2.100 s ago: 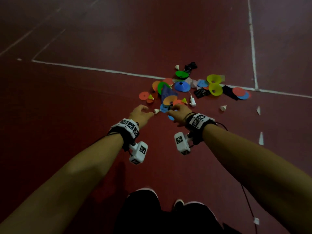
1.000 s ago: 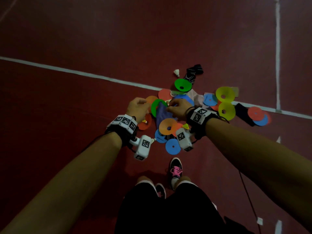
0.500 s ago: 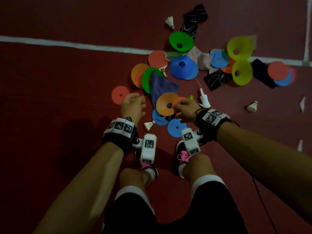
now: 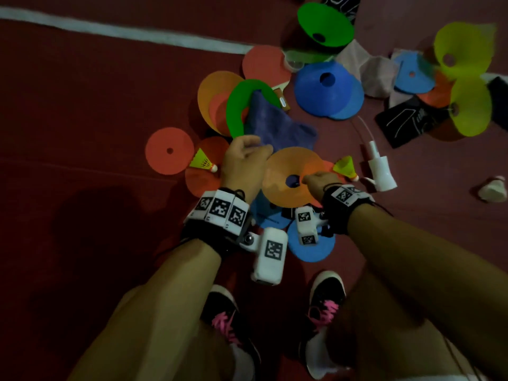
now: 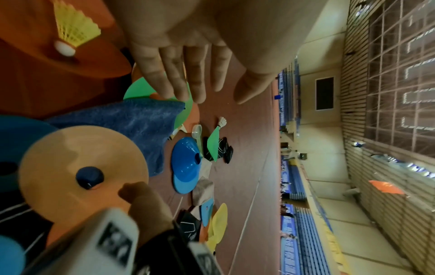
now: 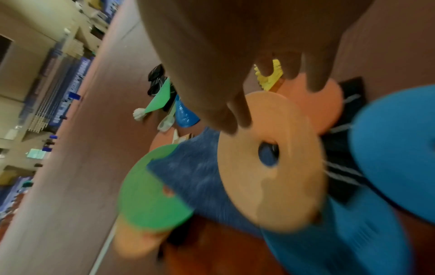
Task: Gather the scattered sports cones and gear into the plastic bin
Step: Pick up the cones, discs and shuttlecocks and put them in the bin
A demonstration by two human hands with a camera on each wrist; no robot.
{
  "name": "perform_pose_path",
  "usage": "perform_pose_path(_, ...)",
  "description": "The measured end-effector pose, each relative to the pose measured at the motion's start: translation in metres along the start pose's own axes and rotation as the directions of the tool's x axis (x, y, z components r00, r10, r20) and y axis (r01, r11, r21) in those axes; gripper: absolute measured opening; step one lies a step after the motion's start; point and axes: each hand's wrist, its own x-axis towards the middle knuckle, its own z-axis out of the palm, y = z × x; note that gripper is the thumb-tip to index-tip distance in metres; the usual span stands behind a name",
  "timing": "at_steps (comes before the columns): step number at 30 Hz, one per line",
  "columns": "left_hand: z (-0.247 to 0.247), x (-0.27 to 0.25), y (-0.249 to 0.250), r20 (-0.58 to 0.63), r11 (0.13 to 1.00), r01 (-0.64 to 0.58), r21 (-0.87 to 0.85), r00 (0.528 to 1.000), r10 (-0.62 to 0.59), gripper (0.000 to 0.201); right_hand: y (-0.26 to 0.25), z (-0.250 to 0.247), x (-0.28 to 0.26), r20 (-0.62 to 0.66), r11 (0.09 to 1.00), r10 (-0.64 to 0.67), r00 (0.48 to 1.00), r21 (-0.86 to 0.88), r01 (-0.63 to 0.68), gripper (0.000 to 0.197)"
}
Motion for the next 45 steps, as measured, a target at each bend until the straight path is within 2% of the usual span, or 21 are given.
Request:
perform_pose_path(4, 0.007, 0.027, -0.011, 0.077, 0.988, -0.139, 0.063, 0.988, 0.134, 0.012, -0.012, -0.001, 0.043, 0.043, 0.995, 0.038, 0.998, -0.097, -0.034, 0.039)
perform_pose_path(7, 0.006, 0.039, 0.016, 0.118, 0.926, -0.374, 0.056, 0.923, 0.366, 0.009, -0.020, -0.005, 0.060, 0.107, 0.991, -0.106, 0.989, -0.066, 0.113, 0.033)
perform_pose_path(8, 0.003, 0.043, 0.022, 0.088, 0.907, -0.418, 0.056, 0.907, 0.412, 0.008, -0.022, -0.005, 0.065, 0.068, 0.989, -0.125, 0.990, -0.070, 0.129, 0.028)
perform_pose_path(9, 0.000, 0.048, 0.024, 0.059, 0.900, -0.430, 0.070, 0.902, 0.427, 0.010, -0.025, -0.007, 0.070, -0.045, 0.989, -0.133, 0.990, -0.074, 0.130, 0.024)
perform_pose_path(11, -0.008, 0.058, 0.016, 0.017, 0.915, -0.377, 0.142, 0.925, 0.379, 0.016, -0.029, -0.012, 0.078, -0.280, 0.984, -0.177, 0.943, -0.032, 0.175, 0.012)
perform_pose_path(14, -0.017, 0.059, 0.004, -0.031, 0.924, -0.316, 0.214, 0.944, 0.330, 0.047, -0.034, -0.022, 0.073, -0.427, 0.862, -0.226, 0.876, 0.331, 0.384, 0.018)
perform_pose_path(16, -0.019, 0.057, 0.004, -0.055, 0.945, -0.282, 0.168, 0.954, 0.295, 0.056, -0.033, -0.033, 0.061, -0.395, 0.679, -0.243, 0.886, 0.582, 0.446, 0.027)
perform_pose_path(17, -0.020, 0.056, 0.006, -0.033, 0.970, -0.230, 0.075, 0.972, 0.233, 0.062, -0.033, -0.035, 0.055, -0.338, 0.596, -0.287, 0.896, 0.670, 0.443, 0.032)
perform_pose_path(19, -0.016, 0.053, 0.013, 0.120, 0.981, -0.051, -0.187, 0.990, 0.074, 0.090, -0.035, -0.031, 0.040, -0.249, 0.516, -0.429, 0.869, 0.721, 0.462, 0.034)
perform_pose_path(21, -0.011, 0.050, 0.017, 0.241, 0.955, 0.049, -0.291, 0.970, 0.024, 0.116, -0.039, -0.020, 0.031, -0.246, 0.556, -0.532, 0.810, 0.619, 0.554, 0.038)
perform_pose_path(23, -0.005, 0.050, 0.016, 0.239, 0.964, -0.023, -0.265, 0.967, 0.089, 0.125, -0.040, -0.013, 0.025, -0.265, 0.620, -0.552, 0.790, 0.503, 0.602, 0.045)
perform_pose_path(26, -0.001, 0.046, 0.017, 0.088, 0.972, -0.175, -0.160, 0.978, 0.190, 0.113, -0.042, -0.003, 0.025, -0.211, 0.677, -0.556, 0.804, 0.445, 0.586, 0.039)
perform_pose_path(28, -0.005, 0.048, 0.012, 0.043, 0.967, -0.214, -0.136, 0.974, 0.222, 0.102, -0.044, 0.007, 0.028, -0.160, 0.731, -0.508, 0.846, 0.440, 0.522, 0.021)
perform_pose_path(30, -0.015, 0.045, 0.013, 0.015, 0.953, -0.299, -0.057, 0.954, 0.300, 0.099, -0.040, 0.023, 0.040, -0.078, 0.796, -0.412, 0.908, 0.454, 0.400, 0.036)
perform_pose_path(31, -0.019, 0.046, 0.013, 0.007, 0.939, -0.344, -0.020, 0.939, 0.345, 0.096, -0.034, 0.031, 0.051, -0.049, 0.846, -0.382, 0.923, 0.382, 0.371, 0.040)
perform_pose_path(33, -0.027, 0.048, 0.014, -0.009, 0.905, -0.423, 0.043, 0.906, 0.424, 0.091, -0.021, 0.051, 0.075, -0.042, 0.917, -0.399, 0.916, 0.008, 0.399, 0.031)
perform_pose_path(35, -0.030, 0.050, 0.011, -0.004, 0.887, -0.454, 0.086, 0.890, 0.456, 0.092, -0.009, 0.075, 0.091, -0.003, 0.860, -0.394, 0.919, -0.355, 0.367, 0.026)
perform_pose_path(38, -0.032, 0.050, 0.002, 0.035, 0.871, -0.476, 0.120, 0.879, 0.476, 0.092, 0.008, 0.114, 0.112, 0.116, 0.717, -0.469, 0.876, -0.529, 0.454, 0.089)
perform_pose_path(40, -0.033, 0.049, -0.002, 0.070, 0.858, -0.498, 0.125, 0.867, 0.493, 0.092, 0.022, 0.124, 0.120, 0.159, 0.635, -0.442, 0.883, -0.640, 0.433, 0.116)
perform_pose_path(43, -0.036, 0.047, -0.009, 0.083, 0.853, -0.500, 0.152, 0.866, 0.493, 0.086, 0.037, 0.126, 0.122, 0.112, 0.530, -0.417, 0.902, -0.776, 0.342, 0.120)
perform_pose_path(45, -0.037, 0.048, -0.010, 0.080, 0.837, -0.522, 0.167, 0.853, 0.516, 0.077, 0.042, 0.124, 0.118, 0.101, 0.575, -0.400, 0.911, -0.746, 0.335, 0.107)
